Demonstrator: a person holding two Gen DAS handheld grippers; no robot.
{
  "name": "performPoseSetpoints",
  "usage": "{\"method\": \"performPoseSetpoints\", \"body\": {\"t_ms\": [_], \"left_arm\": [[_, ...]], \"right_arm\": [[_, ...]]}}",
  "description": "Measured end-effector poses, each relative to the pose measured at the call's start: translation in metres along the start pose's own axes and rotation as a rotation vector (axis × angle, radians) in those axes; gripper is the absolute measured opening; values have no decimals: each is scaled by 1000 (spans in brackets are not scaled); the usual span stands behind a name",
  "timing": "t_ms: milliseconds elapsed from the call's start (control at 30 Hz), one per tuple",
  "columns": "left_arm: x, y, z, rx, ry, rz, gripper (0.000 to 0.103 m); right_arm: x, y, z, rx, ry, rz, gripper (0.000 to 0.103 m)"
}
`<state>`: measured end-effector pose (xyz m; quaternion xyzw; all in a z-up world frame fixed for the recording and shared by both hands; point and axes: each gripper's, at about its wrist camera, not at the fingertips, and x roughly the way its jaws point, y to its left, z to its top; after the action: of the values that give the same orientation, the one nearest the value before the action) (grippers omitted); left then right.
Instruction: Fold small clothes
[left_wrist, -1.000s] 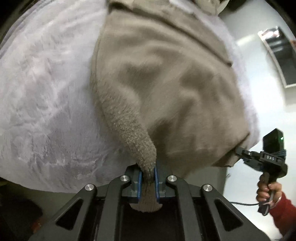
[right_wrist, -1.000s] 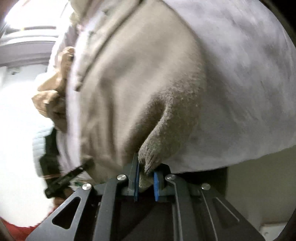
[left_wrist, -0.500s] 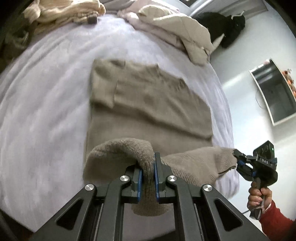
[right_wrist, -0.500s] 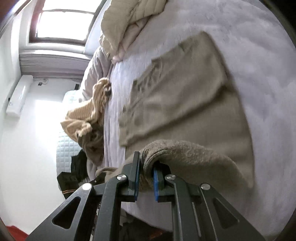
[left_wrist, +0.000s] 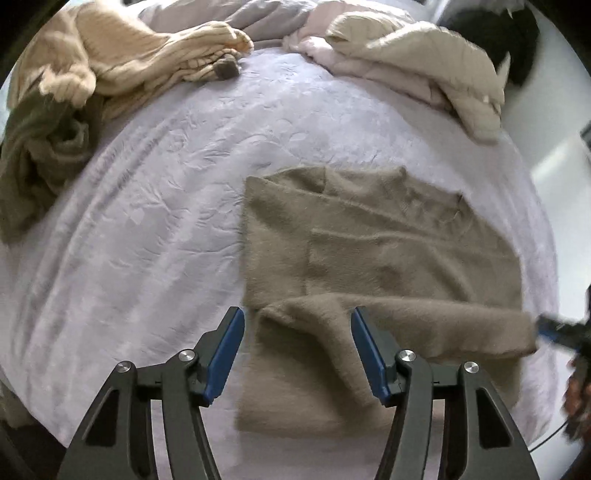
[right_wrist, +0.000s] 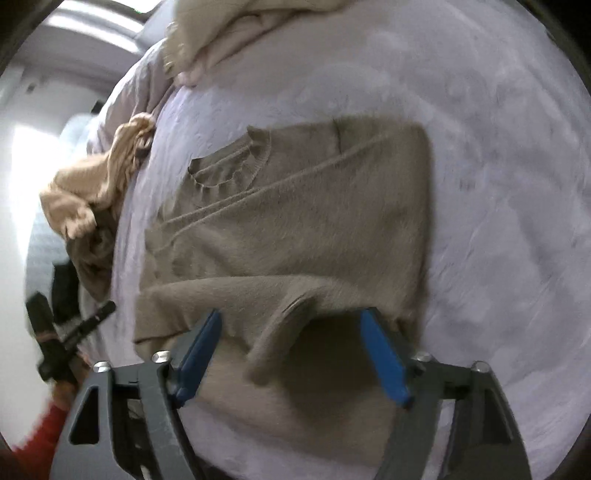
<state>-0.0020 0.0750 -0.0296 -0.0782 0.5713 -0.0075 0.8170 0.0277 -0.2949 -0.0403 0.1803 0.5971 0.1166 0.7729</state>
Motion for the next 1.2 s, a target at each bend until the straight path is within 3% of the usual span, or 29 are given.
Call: {"method": "performPoseSetpoints", "body": {"t_ms": [100, 233, 333, 467, 633, 700, 733, 767, 833, 900, 967, 1067, 1133, 1200], "left_arm": [[10, -6, -6, 165, 25, 88, 61], [18, -7, -23, 383, 34, 157, 61], [27, -11, -33, 539, 38, 161, 61], [43, -34, -37, 709, 10, 124, 61], [51, -74, -31, 862, -89, 111, 61], [57, -87, -30, 902, -89, 73, 61], [59, -90, -29, 906, -79, 54, 61], [64, -92, -25, 891, -51, 21, 49], [68, -88, -12, 778, 15, -79, 20], [64, -75, 8, 589, 55, -180, 7], [55, -58, 30, 421, 41, -248, 7], [45, -37, 63, 230, 0, -307, 7], [46, -31, 81, 171, -30, -305, 7], [57, -36, 94, 174, -55, -249, 7]], "right_arm": [[-4, -1, -2, -99, 11, -72, 81], [-14, -4, -13, -241, -10, -264, 80], [-8, 2, -28, -387, 25, -375, 80], [26, 33, -46, -685, 71, -528, 80], [42, 64, -33, -808, -26, -548, 80], [46, 71, -22, -784, -35, -509, 72], [48, 71, -15, -753, -13, -470, 39], [52, 66, -4, -675, 35, -425, 6], [50, 58, 10, -542, 45, -350, 6], [33, 44, 28, -386, 8, -251, 6], [12, 31, 46, -238, -47, -156, 6], [0, 19, 66, -131, -96, -88, 6], [2, 13, 83, -98, -122, -83, 6], [13, 4, 98, -57, -128, -78, 6]]}}
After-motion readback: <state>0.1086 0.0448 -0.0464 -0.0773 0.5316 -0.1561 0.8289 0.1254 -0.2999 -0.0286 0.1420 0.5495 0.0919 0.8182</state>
